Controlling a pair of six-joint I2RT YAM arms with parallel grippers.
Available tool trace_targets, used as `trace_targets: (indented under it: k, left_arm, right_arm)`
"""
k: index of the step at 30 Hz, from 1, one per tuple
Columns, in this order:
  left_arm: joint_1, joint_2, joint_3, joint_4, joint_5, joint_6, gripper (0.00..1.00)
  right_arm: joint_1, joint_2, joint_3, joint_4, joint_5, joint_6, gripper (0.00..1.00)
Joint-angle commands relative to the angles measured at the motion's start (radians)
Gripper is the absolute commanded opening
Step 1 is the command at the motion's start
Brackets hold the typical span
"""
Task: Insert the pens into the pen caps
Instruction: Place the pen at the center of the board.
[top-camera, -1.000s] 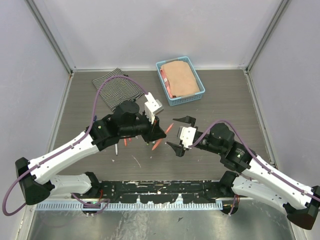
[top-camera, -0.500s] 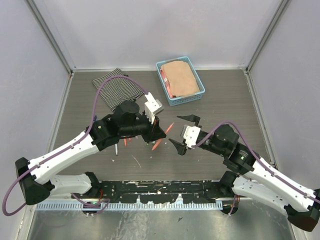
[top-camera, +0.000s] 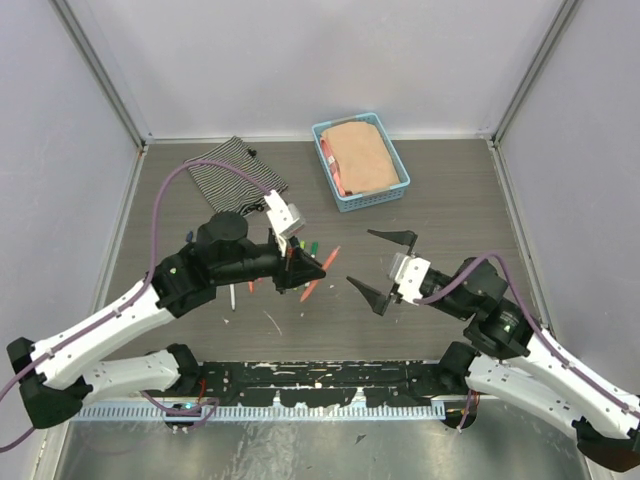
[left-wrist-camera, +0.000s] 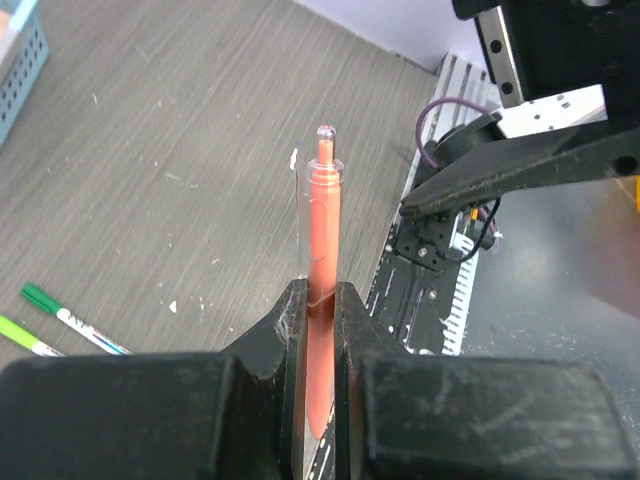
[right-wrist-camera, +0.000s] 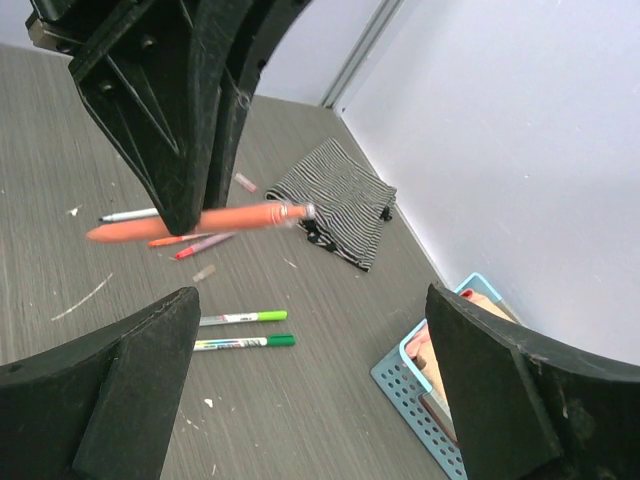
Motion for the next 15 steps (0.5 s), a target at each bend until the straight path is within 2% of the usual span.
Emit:
trace_targets:
  k: [1,15]
  left_arm:
    - [-0.003,-0.072,-0.028,0.098,0.023,0.020,0.00]
    - [-0.003,-0.046,-0.016,0.086,0.010,0.020,0.00]
  right_arm:
    - [0.005,-0.046,0.042,0.033,-0.018,0.051,0.99]
    - [0.006,-0.055,0.019,0.029,-0.032,0.019,0.99]
